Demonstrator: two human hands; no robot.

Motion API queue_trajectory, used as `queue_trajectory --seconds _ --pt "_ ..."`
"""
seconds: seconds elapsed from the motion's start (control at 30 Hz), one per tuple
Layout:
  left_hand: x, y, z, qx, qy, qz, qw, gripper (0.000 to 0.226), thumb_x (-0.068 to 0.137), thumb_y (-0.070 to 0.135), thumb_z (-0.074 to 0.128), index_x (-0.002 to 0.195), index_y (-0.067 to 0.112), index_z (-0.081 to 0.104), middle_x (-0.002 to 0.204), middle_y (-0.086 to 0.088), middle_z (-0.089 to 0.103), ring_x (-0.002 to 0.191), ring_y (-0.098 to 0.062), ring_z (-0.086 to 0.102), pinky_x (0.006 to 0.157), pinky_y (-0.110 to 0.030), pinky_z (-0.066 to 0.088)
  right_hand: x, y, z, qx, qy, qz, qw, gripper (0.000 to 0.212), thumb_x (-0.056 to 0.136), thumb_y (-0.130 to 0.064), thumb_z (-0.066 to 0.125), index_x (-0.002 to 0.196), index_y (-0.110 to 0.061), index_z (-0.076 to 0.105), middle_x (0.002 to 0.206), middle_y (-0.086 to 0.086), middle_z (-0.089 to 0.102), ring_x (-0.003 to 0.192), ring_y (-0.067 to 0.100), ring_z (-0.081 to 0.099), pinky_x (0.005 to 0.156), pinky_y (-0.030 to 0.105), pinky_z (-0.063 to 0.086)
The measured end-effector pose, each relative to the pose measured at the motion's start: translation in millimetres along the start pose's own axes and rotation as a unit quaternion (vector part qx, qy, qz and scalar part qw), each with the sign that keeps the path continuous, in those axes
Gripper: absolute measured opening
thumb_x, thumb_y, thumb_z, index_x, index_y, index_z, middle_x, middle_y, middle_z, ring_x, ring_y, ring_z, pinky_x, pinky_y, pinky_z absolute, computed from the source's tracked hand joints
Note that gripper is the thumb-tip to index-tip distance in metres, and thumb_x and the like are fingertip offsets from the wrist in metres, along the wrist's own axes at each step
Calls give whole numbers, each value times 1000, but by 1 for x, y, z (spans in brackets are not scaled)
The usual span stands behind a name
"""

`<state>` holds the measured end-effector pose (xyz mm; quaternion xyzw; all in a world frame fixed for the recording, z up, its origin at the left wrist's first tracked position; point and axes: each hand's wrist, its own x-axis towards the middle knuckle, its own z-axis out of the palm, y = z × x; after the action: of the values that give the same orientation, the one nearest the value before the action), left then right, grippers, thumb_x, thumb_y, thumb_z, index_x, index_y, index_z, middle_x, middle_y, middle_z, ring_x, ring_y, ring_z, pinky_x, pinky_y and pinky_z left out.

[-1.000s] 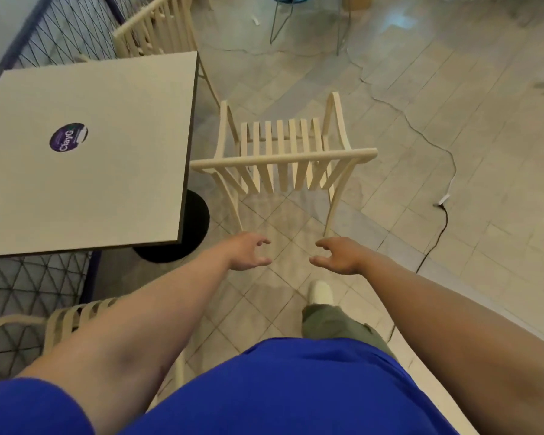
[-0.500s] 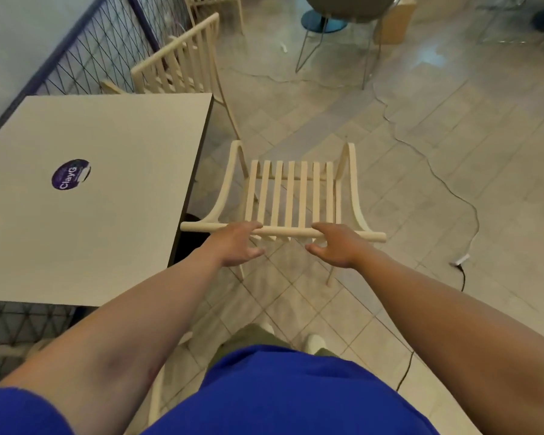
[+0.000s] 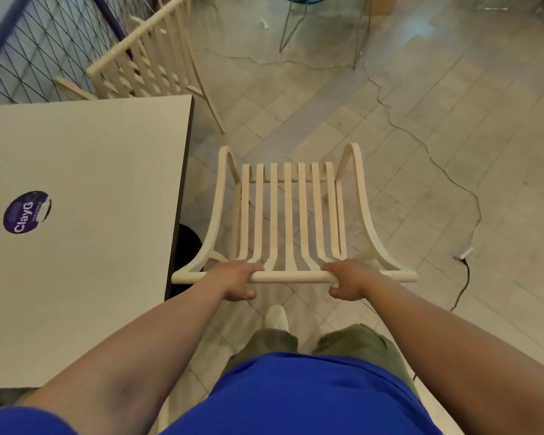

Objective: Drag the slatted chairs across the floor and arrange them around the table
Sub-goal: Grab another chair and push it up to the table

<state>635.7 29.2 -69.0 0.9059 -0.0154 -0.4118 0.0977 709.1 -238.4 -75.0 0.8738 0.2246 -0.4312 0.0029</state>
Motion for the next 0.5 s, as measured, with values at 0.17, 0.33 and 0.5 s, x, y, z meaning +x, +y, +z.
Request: queue_trajectory --seconds 0.17,0.33,0.5 --pt "15 -7 -6 4 -43 7 999 67 91 27 61 151 46 36 135 5 56 117 -21 55 94 -43 49 14 4 -3 -3 -35 -7 999 64 89 -16 61 145 -40 43 123 -3 60 102 18 59 93 38 51" --pt "23 -8 -1 -25 -70 -19 997 86 89 3 52 153 55 26 137 3 55 102 -19 57 79 -34 49 21 17 -3 -20 -57 -17 998 80 88 -11 60 152 -47 29 133 -2 55 110 19 59 96 39 51" --pt "24 -7 -2 -25 -71 -12 997 89 91 -2 50 154 55 22 137 2 55 109 -21 60 89 -38 52 27 20 -4 -15 -67 -30 997 84 88 -6 61 154 -44 27 131 0 54 109 20 58 94 35 49"
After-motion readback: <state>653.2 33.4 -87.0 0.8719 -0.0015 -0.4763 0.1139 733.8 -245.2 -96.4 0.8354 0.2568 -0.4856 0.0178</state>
